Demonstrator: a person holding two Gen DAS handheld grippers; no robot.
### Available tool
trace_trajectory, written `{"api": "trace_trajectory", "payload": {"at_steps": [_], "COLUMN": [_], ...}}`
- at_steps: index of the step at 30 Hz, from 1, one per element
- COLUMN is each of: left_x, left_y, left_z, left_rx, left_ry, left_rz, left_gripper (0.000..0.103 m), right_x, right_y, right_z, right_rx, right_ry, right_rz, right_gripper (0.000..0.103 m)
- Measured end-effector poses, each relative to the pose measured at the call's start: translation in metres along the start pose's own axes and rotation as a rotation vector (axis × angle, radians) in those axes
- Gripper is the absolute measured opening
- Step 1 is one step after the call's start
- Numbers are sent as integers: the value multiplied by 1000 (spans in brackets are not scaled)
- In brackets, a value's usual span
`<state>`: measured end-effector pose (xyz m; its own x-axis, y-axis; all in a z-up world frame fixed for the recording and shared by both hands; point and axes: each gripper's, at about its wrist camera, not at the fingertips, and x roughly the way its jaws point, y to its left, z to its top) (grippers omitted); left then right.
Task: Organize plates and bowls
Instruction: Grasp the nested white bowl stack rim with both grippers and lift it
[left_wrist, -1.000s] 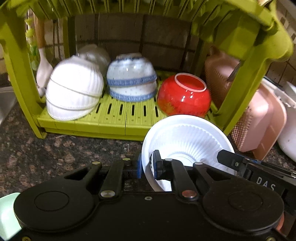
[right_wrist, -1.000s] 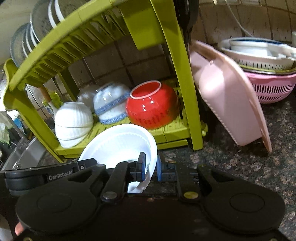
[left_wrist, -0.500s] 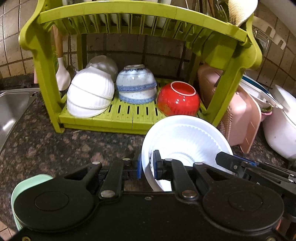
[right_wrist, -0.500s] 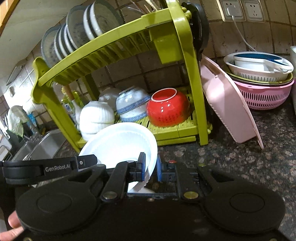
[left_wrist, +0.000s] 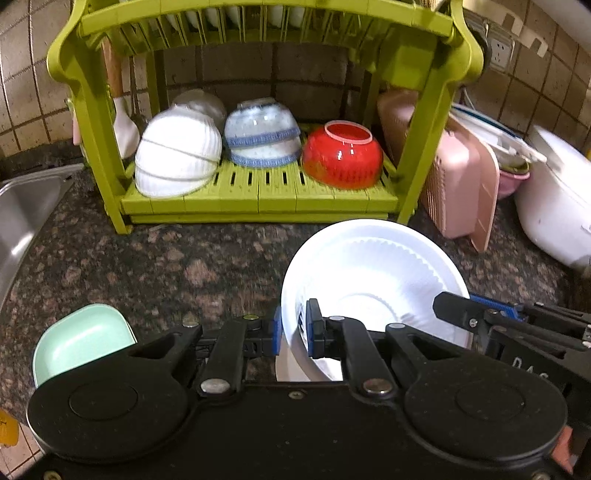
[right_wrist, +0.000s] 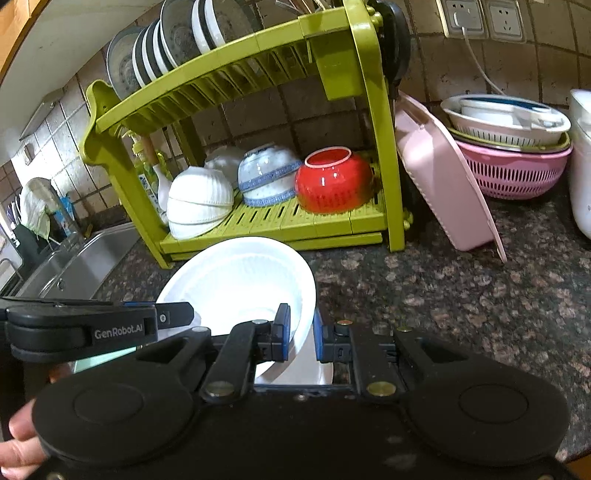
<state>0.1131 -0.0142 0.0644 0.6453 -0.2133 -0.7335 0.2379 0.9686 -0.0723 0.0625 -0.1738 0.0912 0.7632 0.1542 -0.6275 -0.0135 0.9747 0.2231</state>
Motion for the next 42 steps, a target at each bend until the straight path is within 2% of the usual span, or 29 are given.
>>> {"api": "trace_trajectory", "payload": {"at_steps": [14, 23, 29, 36, 42], "left_x": [16, 25, 39, 49, 51], "left_y": [1, 0, -1, -2, -3], "left_z": [-16, -17, -20, -22, -22], "left_rx": [24, 34, 34, 41, 38], "left_ry": [98, 108, 149, 167, 160], "left_rz": [-1, 28, 34, 54, 64], "left_gripper": [16, 17, 21, 29, 29], "right_x": [16, 25, 34, 36, 37], "right_y": [-5, -5, -7, -8, -8], "right_z": [-20, -22, -25, -26, -25], "right_rx": [-5, -19, -9, -4, -1], "right_ry": [110, 125, 154, 172, 177], "right_rz": [-16, -36, -57, -47, -37], "right_gripper": [15, 15, 16, 18, 20]}}
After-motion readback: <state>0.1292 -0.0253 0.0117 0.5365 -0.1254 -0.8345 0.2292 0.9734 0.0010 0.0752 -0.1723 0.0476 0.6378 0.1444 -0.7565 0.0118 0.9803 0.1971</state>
